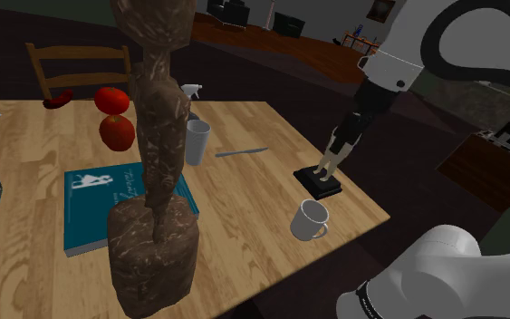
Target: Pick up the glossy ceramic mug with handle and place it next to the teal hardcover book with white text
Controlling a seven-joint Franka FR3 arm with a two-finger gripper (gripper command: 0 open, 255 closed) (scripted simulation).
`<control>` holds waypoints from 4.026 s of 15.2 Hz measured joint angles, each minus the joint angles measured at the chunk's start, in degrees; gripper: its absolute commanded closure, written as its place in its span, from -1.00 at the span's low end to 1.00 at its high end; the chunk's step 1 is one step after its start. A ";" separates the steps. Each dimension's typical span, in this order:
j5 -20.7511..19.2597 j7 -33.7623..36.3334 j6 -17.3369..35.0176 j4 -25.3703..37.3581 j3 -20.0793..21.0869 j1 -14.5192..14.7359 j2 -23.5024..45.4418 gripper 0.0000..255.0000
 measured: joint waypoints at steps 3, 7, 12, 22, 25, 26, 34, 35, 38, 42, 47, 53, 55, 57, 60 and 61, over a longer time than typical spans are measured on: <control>-0.12 -0.65 2.00 -2.89 -0.46 -0.07 -0.85 -1.00; -0.46 -2.50 8.08 -11.54 -1.76 -0.34 -3.32 -1.00; -0.90 -4.71 15.68 -21.69 -3.37 -0.80 -5.71 -1.00; -1.86 -8.24 30.93 -34.79 -5.95 -1.96 -3.49 -1.00; -1.77 -8.37 34.09 -36.51 -5.99 -1.87 -2.05 -1.00; -1.74 -8.37 34.52 -36.70 -5.97 -1.84 -1.82 -1.00; -1.70 -8.34 34.96 -36.83 -5.94 -1.79 -1.54 1.00; -1.70 -8.34 34.96 -36.83 -5.94 -1.79 -1.54 1.00; -1.70 -8.34 34.96 -36.84 -5.94 -1.79 -1.54 1.00; -1.70 -8.34 34.96 -36.84 -5.94 -1.79 -1.53 1.00; -1.82 -8.17 30.79 -34.68 -5.90 -1.90 -3.58 1.00; -1.94 -7.92 24.85 -31.03 -5.85 -1.99 -5.88 1.00; -1.96 -7.81 23.07 -29.65 -5.82 -1.98 -6.28 1.00; -1.97 -7.72 21.33 -28.40 -5.79 -1.98 -6.78 1.00; -1.84 -7.38 18.72 -26.27 -5.62 -1.91 -7.01 1.00; -1.92 -7.45 18.00 -25.80 -5.78 -1.97 -7.02 1.00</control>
